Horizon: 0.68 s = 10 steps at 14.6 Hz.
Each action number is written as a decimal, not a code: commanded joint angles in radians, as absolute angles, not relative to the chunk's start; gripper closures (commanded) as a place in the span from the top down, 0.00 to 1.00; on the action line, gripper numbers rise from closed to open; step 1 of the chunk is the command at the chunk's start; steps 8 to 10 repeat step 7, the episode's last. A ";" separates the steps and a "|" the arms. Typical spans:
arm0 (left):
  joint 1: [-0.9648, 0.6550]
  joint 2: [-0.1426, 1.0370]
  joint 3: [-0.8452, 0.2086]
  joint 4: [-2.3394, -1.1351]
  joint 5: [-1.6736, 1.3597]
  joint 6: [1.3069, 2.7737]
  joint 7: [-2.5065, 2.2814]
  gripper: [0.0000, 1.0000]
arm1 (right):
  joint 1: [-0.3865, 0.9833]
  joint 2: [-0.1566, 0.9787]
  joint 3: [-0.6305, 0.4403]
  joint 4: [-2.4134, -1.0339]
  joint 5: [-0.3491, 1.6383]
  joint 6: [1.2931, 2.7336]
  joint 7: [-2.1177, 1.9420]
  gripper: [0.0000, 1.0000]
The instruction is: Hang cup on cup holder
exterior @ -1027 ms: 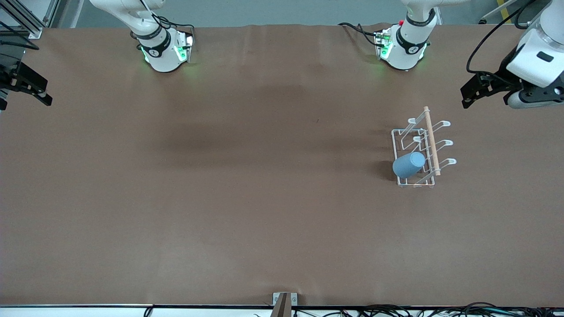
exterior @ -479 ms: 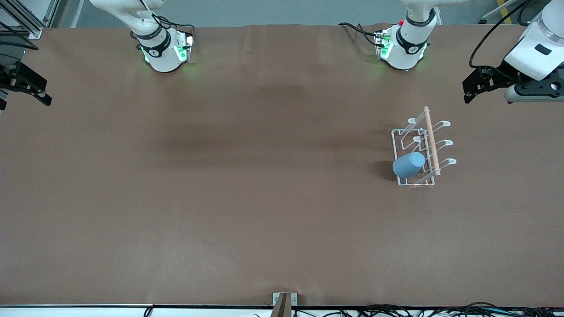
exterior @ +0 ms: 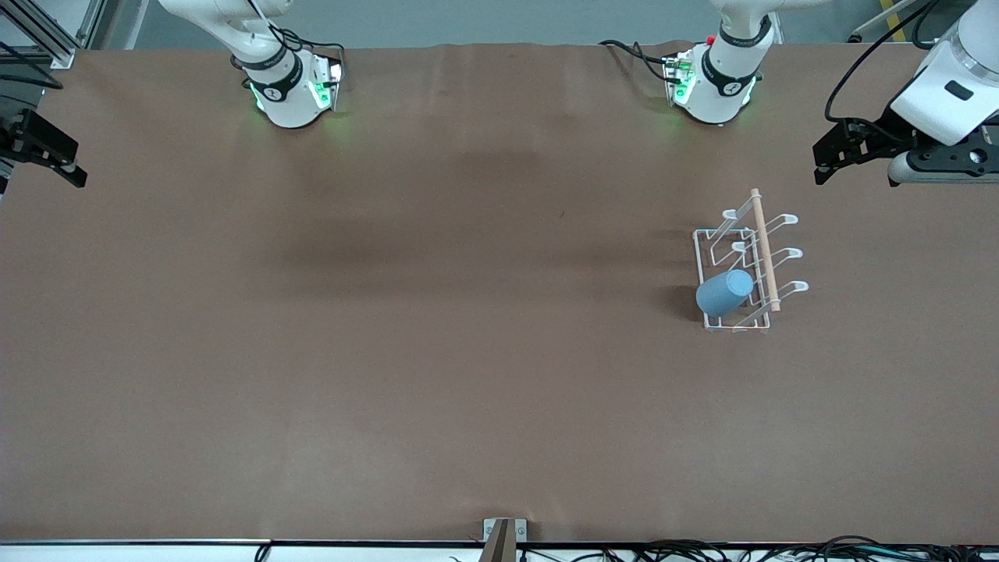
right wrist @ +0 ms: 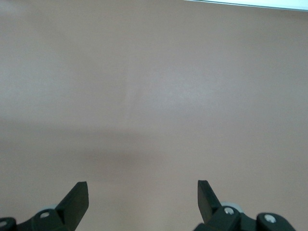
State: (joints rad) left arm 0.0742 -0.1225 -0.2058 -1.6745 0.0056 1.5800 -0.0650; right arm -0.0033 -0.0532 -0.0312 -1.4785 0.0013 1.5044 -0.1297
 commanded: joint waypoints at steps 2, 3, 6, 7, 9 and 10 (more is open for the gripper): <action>0.083 -0.103 -0.209 -1.637 -0.011 1.557 -0.061 1.00 | -0.011 -0.061 -0.031 -1.483 0.014 1.499 -0.132 1.00; 0.083 -0.103 -0.209 -1.635 -0.011 1.557 -0.066 1.00 | -0.009 -0.061 -0.031 -1.482 0.014 1.499 -0.133 1.00; 0.083 -0.101 -0.207 -1.629 -0.011 1.557 -0.069 1.00 | -0.012 -0.063 -0.031 -1.482 0.014 1.496 -0.133 1.00; 0.083 -0.100 -0.207 -1.629 -0.011 1.557 -0.069 1.00 | -0.012 -0.063 -0.031 -1.482 0.014 1.497 -0.133 1.00; 0.083 -0.100 -0.207 -1.629 -0.011 1.557 -0.069 1.00 | -0.012 -0.063 -0.031 -1.482 0.014 1.497 -0.133 1.00; 0.083 -0.100 -0.207 -1.629 -0.011 1.557 -0.069 1.00 | -0.012 -0.063 -0.031 -1.482 0.014 1.497 -0.133 1.00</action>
